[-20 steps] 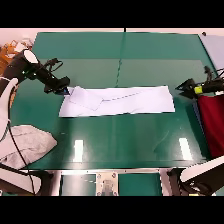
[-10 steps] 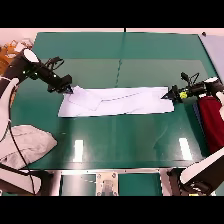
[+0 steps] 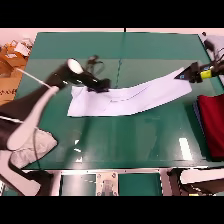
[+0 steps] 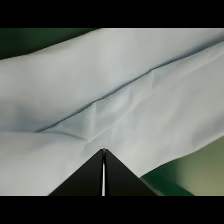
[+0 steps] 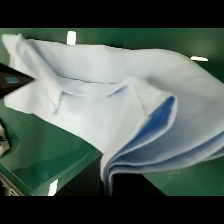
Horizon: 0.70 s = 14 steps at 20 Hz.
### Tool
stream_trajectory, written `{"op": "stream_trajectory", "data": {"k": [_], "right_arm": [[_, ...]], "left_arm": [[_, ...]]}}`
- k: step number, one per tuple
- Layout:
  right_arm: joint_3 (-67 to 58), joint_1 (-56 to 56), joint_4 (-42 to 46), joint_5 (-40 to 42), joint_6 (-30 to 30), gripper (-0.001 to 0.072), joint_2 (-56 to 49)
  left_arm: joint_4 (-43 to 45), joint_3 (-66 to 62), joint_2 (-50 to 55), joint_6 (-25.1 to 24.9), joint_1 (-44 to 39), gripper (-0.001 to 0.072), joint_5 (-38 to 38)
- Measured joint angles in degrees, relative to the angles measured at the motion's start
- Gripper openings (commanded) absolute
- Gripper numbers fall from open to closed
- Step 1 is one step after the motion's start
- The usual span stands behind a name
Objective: Fold the shirts.
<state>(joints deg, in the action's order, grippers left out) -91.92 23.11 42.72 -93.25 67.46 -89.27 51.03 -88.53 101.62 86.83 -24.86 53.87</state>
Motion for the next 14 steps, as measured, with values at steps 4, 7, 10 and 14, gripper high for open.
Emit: {"op": "stream_trajectory", "data": {"k": [4,7,10,14], "right_arm": [[-0.1,-2.0,-1.9,-2.1,1.8,0.0013,8.0],[-0.1,-3.1,-2.4,-2.5,2.9,0.0012,10.1],[-0.1,-3.7,-2.8,-2.5,3.4,0.0013,10.8],[0.9,-4.1,-3.3,-1.8,4.5,0.0013,11.1]], "left_arm": [[-13.6,0.0,7.4,-4.6,-9.4,0.0025,-11.0],[-25.7,0.0,11.3,-9.7,-12.9,0.0025,-15.6],[-31.7,0.0,12.8,-12.1,-13.6,0.0025,-16.6],[-34.4,-2.1,11.7,-14.7,-9.0,0.0023,-8.3]]}}
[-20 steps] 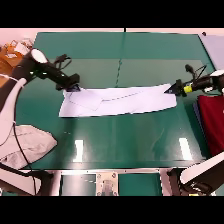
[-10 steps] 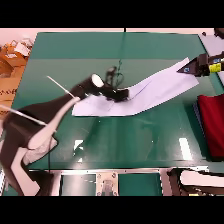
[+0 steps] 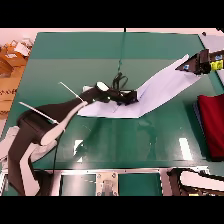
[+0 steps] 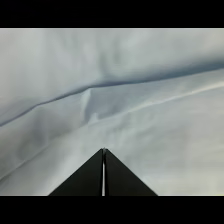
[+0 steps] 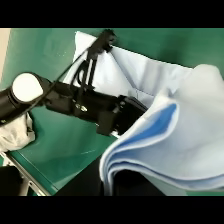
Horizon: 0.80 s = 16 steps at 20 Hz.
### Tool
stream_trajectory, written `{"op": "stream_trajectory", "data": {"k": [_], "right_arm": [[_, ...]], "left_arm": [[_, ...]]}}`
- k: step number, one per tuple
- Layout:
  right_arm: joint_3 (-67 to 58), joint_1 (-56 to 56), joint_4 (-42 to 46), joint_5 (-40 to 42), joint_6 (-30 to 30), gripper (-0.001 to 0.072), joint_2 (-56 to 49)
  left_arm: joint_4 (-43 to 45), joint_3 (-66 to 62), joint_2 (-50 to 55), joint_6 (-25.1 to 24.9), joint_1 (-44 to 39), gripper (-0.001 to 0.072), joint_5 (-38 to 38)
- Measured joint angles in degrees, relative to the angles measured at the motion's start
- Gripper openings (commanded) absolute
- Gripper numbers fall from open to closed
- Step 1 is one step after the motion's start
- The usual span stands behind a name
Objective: Fold the shirts.
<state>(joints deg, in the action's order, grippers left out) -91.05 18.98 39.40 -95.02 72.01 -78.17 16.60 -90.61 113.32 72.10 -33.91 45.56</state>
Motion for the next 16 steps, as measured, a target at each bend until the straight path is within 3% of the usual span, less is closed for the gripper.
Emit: {"op": "stream_trajectory", "data": {"k": [3,7,10,13,14,15,16], "right_arm": [[1.0,-1.5,-2.4,0.3,1.4,0.0013,0.1],[1.8,-8.6,-5.6,3.5,4.3,0.0013,0.1],[4.5,-18.3,-6.5,13.1,6.9,0.0013,-0.4],[8.4,-31.4,-6.9,28.9,8.4,0.0016,-4.0],[9.5,-36.4,-7.1,35.5,8.8,0.0106,-6.4],[10.1,-41.0,-7.8,42.0,9.1,0.0333,-9.2],[10.3,-46.0,-9.4,49.3,9.4,0.0483,-12.5]], "left_arm": [[5.5,-4.3,-3.6,0.3,6.5,0.0024,11.1],[26.5,-11.4,-11.9,5.6,15.5,0.0025,25.1],[38.9,-15.1,-18.2,7.4,22.4,0.0025,33.2],[44.9,-16.6,-23.6,7.5,28.4,0.0025,38.1],[46.1,-16.9,-25.0,7.1,30.1,0.0025,39.2],[46.9,-17.1,-26.0,6.6,31.5,0.0025,40.3],[47.7,-17.2,-26.7,6.3,32.5,0.0025,41.4]]}}
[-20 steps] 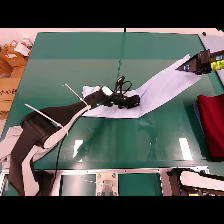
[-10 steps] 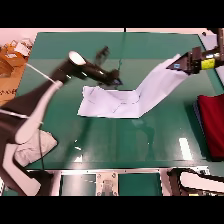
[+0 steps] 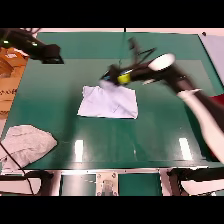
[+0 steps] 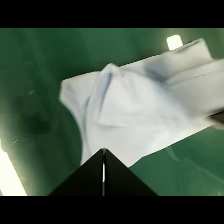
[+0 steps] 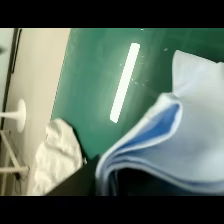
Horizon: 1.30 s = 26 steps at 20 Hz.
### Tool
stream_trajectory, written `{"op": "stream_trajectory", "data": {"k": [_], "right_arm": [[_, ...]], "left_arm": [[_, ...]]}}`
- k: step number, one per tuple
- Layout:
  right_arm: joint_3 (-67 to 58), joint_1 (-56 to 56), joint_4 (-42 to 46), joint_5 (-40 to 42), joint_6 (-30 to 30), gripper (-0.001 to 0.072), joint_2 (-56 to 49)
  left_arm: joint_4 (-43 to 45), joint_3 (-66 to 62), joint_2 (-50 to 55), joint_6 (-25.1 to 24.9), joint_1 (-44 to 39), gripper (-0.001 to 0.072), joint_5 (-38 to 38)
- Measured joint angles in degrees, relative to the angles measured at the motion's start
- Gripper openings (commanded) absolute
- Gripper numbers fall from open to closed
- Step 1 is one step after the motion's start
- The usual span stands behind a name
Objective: Fold the shirts.
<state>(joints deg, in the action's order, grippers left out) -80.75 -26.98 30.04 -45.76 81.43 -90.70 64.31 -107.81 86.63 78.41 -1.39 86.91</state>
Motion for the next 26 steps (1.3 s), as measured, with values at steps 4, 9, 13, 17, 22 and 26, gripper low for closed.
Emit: {"op": "stream_trajectory", "data": {"k": [4,9,13,17,22,26], "right_arm": [[-3.9,-12.1,-5.4,17.2,-2.0,0.0353,-11.3],[-7.2,-4.7,-2.7,8.5,-4.6,0.0011,-10.1],[-4.3,9.8,8.3,-6.4,-1.8,0.0014,-3.0],[7.3,23.2,17.1,-12.8,-0.2,0.0637,3.4],[19.1,29.2,14.6,-12.9,-6.0,0.0637,1.7],[21.5,26.0,3.8,-12.4,-12.5,0.0609,-3.5]], "left_arm": [[2.3,-0.2,-1.4,-1.5,2.0,0.0025,3.3],[3.6,-0.3,-1.9,-2.2,2.6,0.0025,4.7],[3.8,-0.3,-2.0,-2.3,2.7,0.0025,5.0],[4.0,-0.3,-2.0,-2.3,2.8,0.0026,5.1],[3.8,-0.3,-2.0,-2.0,2.8,0.0025,5.1],[3.8,-0.3,-2.0,-1.0,2.8,0.0025,5.2]]}}
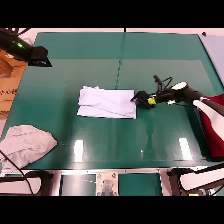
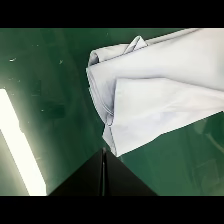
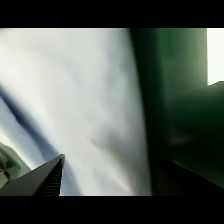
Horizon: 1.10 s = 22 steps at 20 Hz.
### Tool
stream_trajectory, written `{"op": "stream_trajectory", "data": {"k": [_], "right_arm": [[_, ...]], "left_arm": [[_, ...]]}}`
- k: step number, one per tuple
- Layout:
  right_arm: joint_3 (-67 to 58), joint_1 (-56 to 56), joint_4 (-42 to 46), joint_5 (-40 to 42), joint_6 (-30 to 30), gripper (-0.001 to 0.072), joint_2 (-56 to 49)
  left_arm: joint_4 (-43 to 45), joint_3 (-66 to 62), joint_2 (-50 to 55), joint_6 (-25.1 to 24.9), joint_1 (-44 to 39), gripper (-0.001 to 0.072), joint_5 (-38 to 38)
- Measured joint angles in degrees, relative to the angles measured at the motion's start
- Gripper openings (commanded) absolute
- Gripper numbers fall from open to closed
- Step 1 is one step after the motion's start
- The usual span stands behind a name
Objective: Fold the shirts.
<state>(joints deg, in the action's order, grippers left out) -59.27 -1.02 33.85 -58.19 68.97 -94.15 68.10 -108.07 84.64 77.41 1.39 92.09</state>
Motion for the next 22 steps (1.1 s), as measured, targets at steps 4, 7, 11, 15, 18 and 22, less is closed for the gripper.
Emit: {"op": "stream_trajectory", "data": {"k": [4,7,11,15,18,22], "right_arm": [[-1.5,-5.0,-7.1,2.0,-4.6,0.0012,-2.7],[-6.9,-6.5,-10.6,0.2,-5.1,0.0011,-2.4],[-15.8,-3.2,-11.5,-2.0,-1.6,0.0011,4.1],[-25.7,7.2,-4.6,-5.2,6.1,0.0010,12.1],[-33.4,18.2,4.2,-10.7,11.2,0.0011,14.6],[-38.1,32.9,11.6,-13.7,14.1,0.0011,15.6]], "left_arm": [[-0.1,0.0,0.0,0.4,0.0,0.0025,0.2],[-0.1,0.0,0.0,0.5,0.0,0.0025,0.5],[-0.1,0.0,0.0,0.5,0.0,0.0025,0.5],[-0.1,0.0,0.0,0.5,0.0,0.0025,0.5],[-0.1,0.0,0.0,0.5,0.0,0.0025,0.5],[-0.2,0.0,0.0,0.5,0.0,0.0026,0.3]]}}
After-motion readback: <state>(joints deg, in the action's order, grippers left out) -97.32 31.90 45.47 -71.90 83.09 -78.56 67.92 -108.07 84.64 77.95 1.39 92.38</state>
